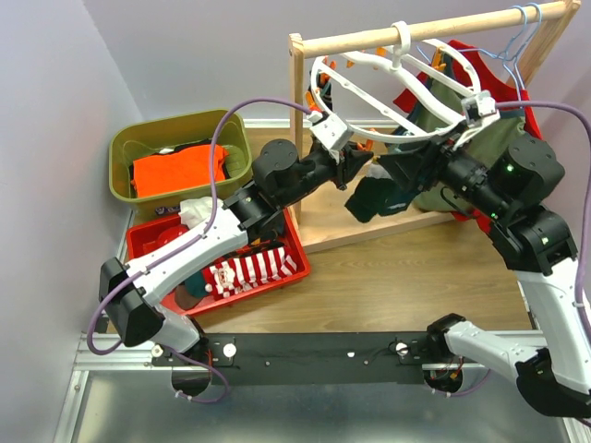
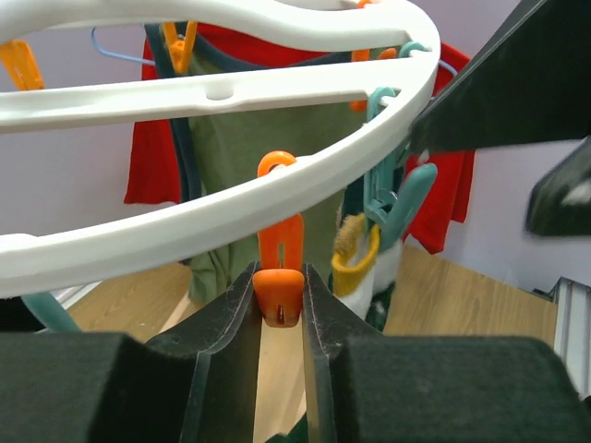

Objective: Clip the socks to the hanger
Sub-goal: Open the clamp at the hanger.

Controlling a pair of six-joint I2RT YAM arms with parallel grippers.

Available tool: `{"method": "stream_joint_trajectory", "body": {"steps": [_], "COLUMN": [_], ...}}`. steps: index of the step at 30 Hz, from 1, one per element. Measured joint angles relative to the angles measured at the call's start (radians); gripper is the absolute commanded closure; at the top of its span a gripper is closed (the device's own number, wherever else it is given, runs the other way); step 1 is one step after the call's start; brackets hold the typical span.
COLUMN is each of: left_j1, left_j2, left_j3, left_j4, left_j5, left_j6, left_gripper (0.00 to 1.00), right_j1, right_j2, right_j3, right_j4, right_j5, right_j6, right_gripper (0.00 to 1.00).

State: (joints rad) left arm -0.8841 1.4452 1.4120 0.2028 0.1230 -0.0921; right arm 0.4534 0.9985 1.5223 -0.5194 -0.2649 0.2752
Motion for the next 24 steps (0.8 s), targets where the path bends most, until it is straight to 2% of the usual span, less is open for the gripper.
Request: {"method": "stream_joint_trajectory", "body": {"steps": [6, 16, 24], "left_j1": [-0.002, -0.020, -0.029], "left_j2": [0.000, 0.001, 0.003], "left_j3": [0.016, 0.069, 0.087], "left_j4": [-0.064, -0.097, -0.111], "left_j5": [-0.022, -0.017, -0.014], "left_j6": [0.007, 0.014, 0.014], "left_gripper": [0.84, 0.84, 0.84], "right_j1": [0.000, -0.001, 0.000], "right_j2": [-0.045, 0.014, 0.039], "right_j3": [0.008, 0.017, -0.056], "right_j4": [0.000, 0.037, 0.069], "right_j5": [0.061, -0.090, -0.101], "right_j6": [-0.040, -0.014, 0.052], "right_gripper": [0.27, 0.32, 0.32]}}
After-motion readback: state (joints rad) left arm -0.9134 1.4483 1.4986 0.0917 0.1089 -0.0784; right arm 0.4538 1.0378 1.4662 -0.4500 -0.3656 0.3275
